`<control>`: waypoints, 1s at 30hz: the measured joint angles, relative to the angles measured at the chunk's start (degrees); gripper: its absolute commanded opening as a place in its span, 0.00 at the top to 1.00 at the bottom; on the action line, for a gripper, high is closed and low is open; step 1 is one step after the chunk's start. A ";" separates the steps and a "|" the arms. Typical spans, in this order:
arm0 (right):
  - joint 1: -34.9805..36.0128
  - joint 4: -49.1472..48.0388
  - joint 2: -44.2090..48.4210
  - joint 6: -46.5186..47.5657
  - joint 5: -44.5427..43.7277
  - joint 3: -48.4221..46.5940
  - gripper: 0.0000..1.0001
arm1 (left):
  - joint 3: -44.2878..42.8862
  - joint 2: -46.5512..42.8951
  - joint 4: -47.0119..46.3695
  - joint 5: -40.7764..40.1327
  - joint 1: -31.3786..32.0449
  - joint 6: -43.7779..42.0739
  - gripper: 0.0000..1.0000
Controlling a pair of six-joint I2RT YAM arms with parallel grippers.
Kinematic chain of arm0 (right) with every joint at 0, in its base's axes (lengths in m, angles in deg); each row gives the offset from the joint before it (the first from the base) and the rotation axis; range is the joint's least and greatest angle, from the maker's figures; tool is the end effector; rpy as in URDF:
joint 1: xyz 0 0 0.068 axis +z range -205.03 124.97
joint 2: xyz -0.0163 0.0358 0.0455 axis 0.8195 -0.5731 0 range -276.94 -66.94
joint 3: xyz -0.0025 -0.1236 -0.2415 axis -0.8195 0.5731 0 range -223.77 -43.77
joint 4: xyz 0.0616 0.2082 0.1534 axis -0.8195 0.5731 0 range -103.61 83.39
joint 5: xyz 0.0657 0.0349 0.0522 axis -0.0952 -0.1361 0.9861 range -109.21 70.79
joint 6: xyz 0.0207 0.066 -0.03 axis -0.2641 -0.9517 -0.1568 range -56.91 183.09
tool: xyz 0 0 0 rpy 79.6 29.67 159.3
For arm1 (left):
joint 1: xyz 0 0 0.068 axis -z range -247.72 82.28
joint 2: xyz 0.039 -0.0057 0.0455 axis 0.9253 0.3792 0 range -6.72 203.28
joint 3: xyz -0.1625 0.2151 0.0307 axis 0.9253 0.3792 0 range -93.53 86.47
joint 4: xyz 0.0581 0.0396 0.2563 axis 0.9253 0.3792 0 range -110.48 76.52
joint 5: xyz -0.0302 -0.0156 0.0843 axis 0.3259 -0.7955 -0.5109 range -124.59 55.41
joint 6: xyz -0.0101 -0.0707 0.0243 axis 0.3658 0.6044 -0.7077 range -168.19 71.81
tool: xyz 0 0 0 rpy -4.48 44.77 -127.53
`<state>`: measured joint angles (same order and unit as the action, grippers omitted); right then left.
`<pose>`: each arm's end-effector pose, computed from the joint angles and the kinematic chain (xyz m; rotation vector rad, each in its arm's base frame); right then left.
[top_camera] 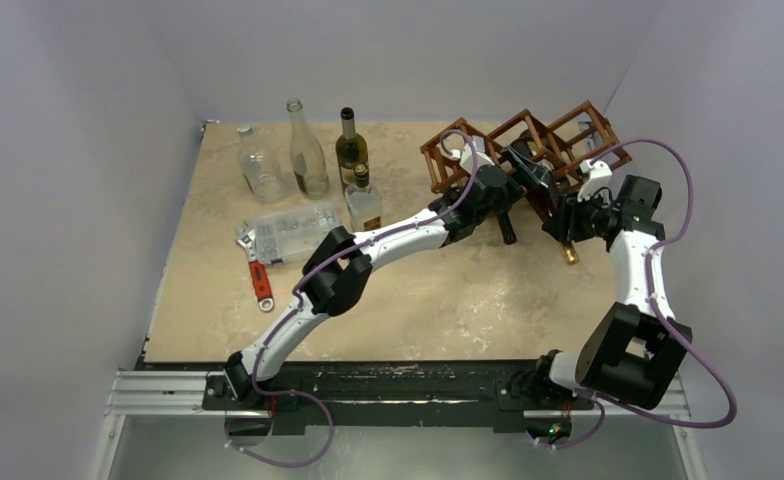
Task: Take the wine bottle off the wine rack
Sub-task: Pick up the wine bottle from the wine rack.
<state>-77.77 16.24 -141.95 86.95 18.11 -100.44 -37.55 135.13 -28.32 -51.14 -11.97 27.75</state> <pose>0.2832 -0.0769 0.2525 -0.3067 2.2067 0.3516 0.3614 -0.4984 0.2329 -0.5772 1.8810 -1.3794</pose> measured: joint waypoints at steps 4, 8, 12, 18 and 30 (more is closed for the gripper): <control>0.00 0.04 -0.04 0.00 0.02 0.00 1.00 | -0.02 -0.02 0.17 0.04 0.02 0.00 0.04; -0.04 0.15 -0.11 0.00 0.02 0.00 1.00 | 0.52 -0.59 0.59 0.04 0.17 -0.13 0.03; -0.11 0.57 -0.57 0.02 0.04 0.00 1.00 | 1.88 -1.49 1.22 -0.76 0.70 -1.57 0.02; -0.15 0.94 -0.70 0.02 0.07 0.00 1.00 | 3.15 -1.92 1.60 -2.69 1.18 -6.58 0.00; -0.22 0.92 -0.74 0.02 0.07 0.00 1.00 | 3.93 -2.32 2.84 -3.72 4.92 -15.52 0.00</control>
<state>-77.99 17.15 -142.69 86.97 18.18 -100.44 -33.62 132.81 -25.47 -54.86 -7.05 12.23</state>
